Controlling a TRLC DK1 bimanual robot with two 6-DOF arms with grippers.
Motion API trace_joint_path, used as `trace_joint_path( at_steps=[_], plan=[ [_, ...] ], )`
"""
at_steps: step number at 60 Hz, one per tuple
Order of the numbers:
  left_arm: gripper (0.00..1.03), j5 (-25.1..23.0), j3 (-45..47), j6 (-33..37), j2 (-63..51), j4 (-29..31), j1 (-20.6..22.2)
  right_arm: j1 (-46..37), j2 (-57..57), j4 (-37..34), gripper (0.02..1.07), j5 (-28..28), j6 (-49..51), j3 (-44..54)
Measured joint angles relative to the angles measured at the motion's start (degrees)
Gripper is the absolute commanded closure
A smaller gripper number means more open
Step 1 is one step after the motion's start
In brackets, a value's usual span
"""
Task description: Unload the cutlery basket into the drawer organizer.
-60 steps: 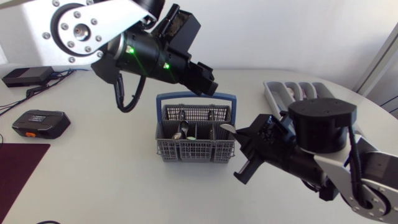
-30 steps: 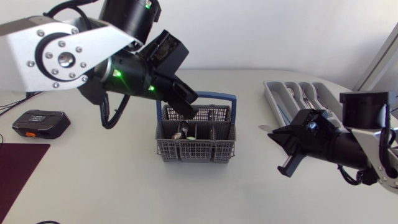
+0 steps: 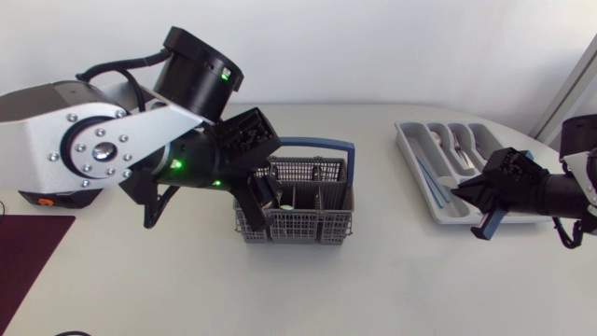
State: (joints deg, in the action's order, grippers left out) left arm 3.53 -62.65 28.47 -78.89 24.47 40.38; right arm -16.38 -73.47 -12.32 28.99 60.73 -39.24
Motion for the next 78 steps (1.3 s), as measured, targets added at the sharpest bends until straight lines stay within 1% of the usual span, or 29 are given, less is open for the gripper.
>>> trace_joint_path(
  at_steps=[16, 25, 35, 54, 65, 72, 75, 78],
  plan=[
    [0.49, 1.64, 0.79, 2.45, 0.00, -2.34, 0.33, -9.01, -13.20, -4.48, 0.96, 0.17, 14.80, -10.88],
    [0.49, 1.97, 1.75, 3.32, 0.00, -2.51, 1.03, -11.93, -20.20, -5.64, 0.96, -0.61, 20.46, -17.51],
    [0.49, 2.40, 1.92, 3.56, -0.02, -2.56, 1.38, -13.79, -26.32, -9.07, 0.96, -2.54, 26.29, -23.50],
    [0.49, 3.02, 1.99, 3.76, -0.94, -3.41, 2.10, -14.10, -31.28, -14.40, 0.96, -8.24, 35.76, -26.91],
    [0.49, 3.02, 2.43, 3.76, -1.03, -3.80, 2.56, -14.05, -34.73, -14.01, 0.96, -11.45, 38.14, -30.93],
    [0.49, 3.02, 3.39, 3.76, -1.03, -3.85, 2.56, -14.08, -36.61, -13.18, 0.96, -13.57, 40.33, -31.54],
    [0.49, 3.04, 3.67, 3.76, -1.03, -3.85, 2.56, -14.08, -37.20, -13.14, 0.94, -14.21, 40.98, -31.54],
    [0.49, 3.02, 3.87, 3.76, -1.03, -3.85, 2.56, -14.12, -37.77, -13.05, 0.88, -14.75, 41.62, -31.54]
  ],
)
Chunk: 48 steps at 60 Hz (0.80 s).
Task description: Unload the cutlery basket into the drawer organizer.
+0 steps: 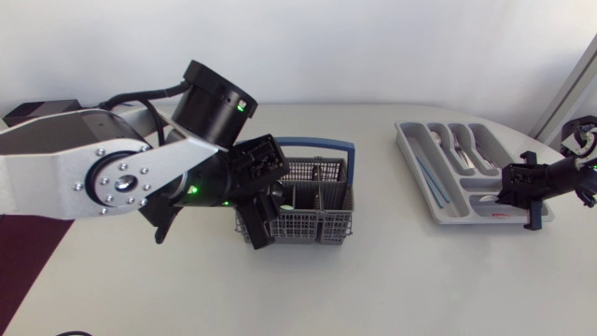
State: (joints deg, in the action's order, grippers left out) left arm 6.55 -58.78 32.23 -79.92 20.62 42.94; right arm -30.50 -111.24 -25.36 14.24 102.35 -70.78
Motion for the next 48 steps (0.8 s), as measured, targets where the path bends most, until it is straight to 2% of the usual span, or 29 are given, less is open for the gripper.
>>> trace_joint_path(
  at_steps=[7, 11, 16, 23, 29, 39, 48],
  plan=[
    [0.49, 0.00, 0.04, 0.04, 0.00, -0.02, 0.00, 0.00, -0.55, 2.25, 0.58, -0.63, 0.39, 0.00],
    [0.49, 0.02, 0.04, 0.39, 0.00, -0.02, 0.07, 0.00, -0.55, 3.19, 0.53, -0.85, 0.35, 0.15],
    [0.49, 0.02, 0.09, 0.52, 0.00, -0.17, 0.28, -0.17, -0.57, 5.90, 0.41, -0.70, -0.15, 0.55],
    [0.49, 0.04, 0.26, 0.83, 0.00, -0.17, 0.37, -0.33, -0.17, 10.21, 0.37, 1.49, -1.64, 0.76],
    [0.49, 0.24, 0.33, 1.16, 0.00, -0.26, 0.37, -0.33, 2.34, 10.38, 0.33, 3.67, -3.19, 2.16],
    [0.49, 0.48, 0.35, 2.38, 0.00, -0.24, 0.72, -0.35, 10.51, 10.38, 0.33, 6.49, -6.27, 8.46],
    [0.49, 0.68, 1.77, 4.44, 0.55, -0.42, 2.80, -0.15, 17.31, 9.86, 0.33, 9.70, -9.33, 14.14]
  ],
)
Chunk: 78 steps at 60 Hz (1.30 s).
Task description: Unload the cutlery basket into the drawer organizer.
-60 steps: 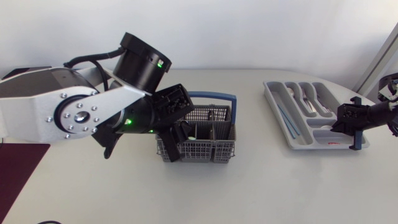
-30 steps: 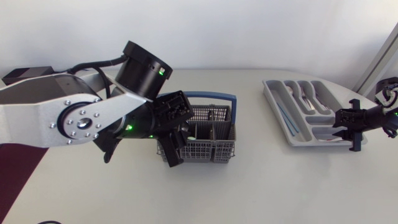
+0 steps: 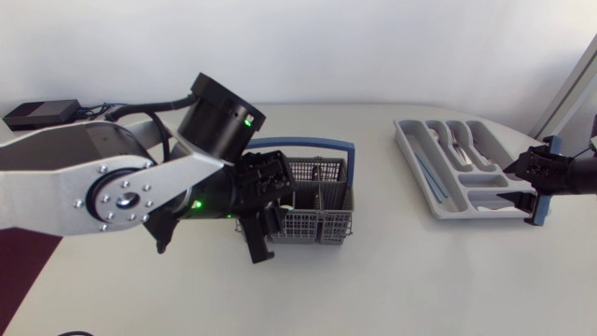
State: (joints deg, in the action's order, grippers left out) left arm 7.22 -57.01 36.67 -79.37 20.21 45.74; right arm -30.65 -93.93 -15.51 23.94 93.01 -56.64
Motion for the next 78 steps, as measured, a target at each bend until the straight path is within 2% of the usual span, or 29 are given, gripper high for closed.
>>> trace_joint_path(
  at_steps=[12, 16, 31, 58, 78],
  plan=[
    [0.50, 1.99, 2.43, 4.46, 0.48, -0.85, 2.38, 2.43, 6.58, -0.17, 0.33, 2.45, -3.39, 7.82],
    [0.54, 2.91, 2.67, 6.08, 0.46, -2.08, 2.51, 3.69, 9.16, -0.35, 0.33, 3.39, -4.55, 10.71],
    [0.54, 8.11, 3.10, 12.09, -1.79, -7.50, 2.91, 8.98, 20.55, -0.57, 0.33, 4.87, -8.11, 19.69],
    [0.57, 8.57, 3.74, 15.39, -4.72, -9.66, 3.13, 17.79, 29.35, 0.33, 0.33, 4.98, -19.45, 25.44],
    [0.61, 9.40, 3.74, 17.44, -5.95, -11.30, 2.14, 20.87, 32.02, 0.79, 0.33, 4.94, -22.75, 28.04]
  ],
)
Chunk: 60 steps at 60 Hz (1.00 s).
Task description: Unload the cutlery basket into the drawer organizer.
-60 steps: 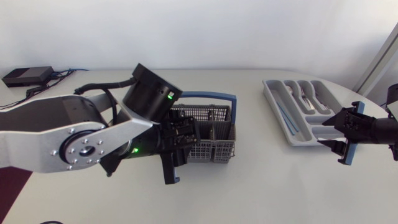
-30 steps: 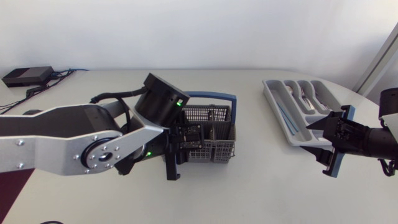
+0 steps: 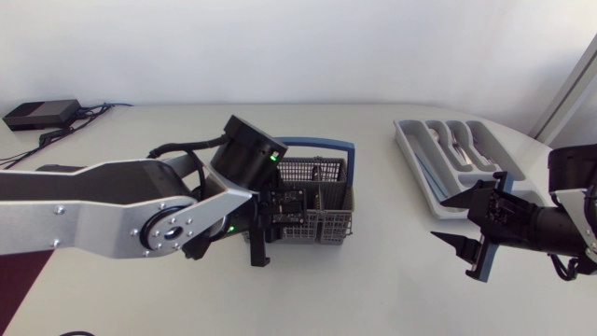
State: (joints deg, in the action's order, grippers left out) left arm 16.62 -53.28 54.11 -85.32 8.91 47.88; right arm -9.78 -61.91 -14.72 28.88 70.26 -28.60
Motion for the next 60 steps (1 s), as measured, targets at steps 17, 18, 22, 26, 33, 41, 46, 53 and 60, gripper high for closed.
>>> trace_joint_path(
  at_steps=[17, 18, 22, 26, 33, 41, 46, 53, 60],
  plan=[
    [0.61, 0.22, 0.00, 1.31, -0.79, -1.31, -0.63, 0.11, 0.20, 0.44, 0.33, -0.04, -0.22, 0.74],
    [0.61, 0.22, 0.00, 1.42, -0.83, -1.36, -0.63, 0.11, 0.22, 0.48, 0.33, -0.07, -0.22, 0.76],
    [0.65, 0.22, 0.00, 1.55, -1.01, -1.75, -0.63, 0.37, 0.42, 0.83, 0.33, -0.13, -0.24, 1.11],
    [0.66, 0.22, 0.00, 1.84, -1.25, -1.99, -0.63, 0.70, 0.52, 0.85, 0.33, -0.13, -0.26, 1.40],
    [0.72, 0.22, 0.00, 2.62, -1.95, -2.62, -0.63, 0.79, 0.90, 0.87, 0.33, -0.13, -0.46, 1.42],
    [0.80, 0.22, 0.00, 2.99, -2.60, -3.28, -0.63, 1.31, 1.16, 0.92, 0.33, -0.13, -0.85, 1.57],
    [0.87, 0.22, -0.02, 3.21, -2.99, -3.45, -0.74, 1.44, 1.20, 0.94, 0.33, -0.13, -0.85, 1.68],
    [1.00, 0.22, -0.02, 4.26, -3.37, -3.45, -0.96, 1.44, 1.22, 1.03, 0.33, -0.13, -0.85, 1.73],
    [1.00, 0.22, -0.02, 4.68, -3.41, -3.48, -1.01, 1.57, 1.22, 1.05, 0.33, -0.13, -0.87, 1.75]
  ],
)
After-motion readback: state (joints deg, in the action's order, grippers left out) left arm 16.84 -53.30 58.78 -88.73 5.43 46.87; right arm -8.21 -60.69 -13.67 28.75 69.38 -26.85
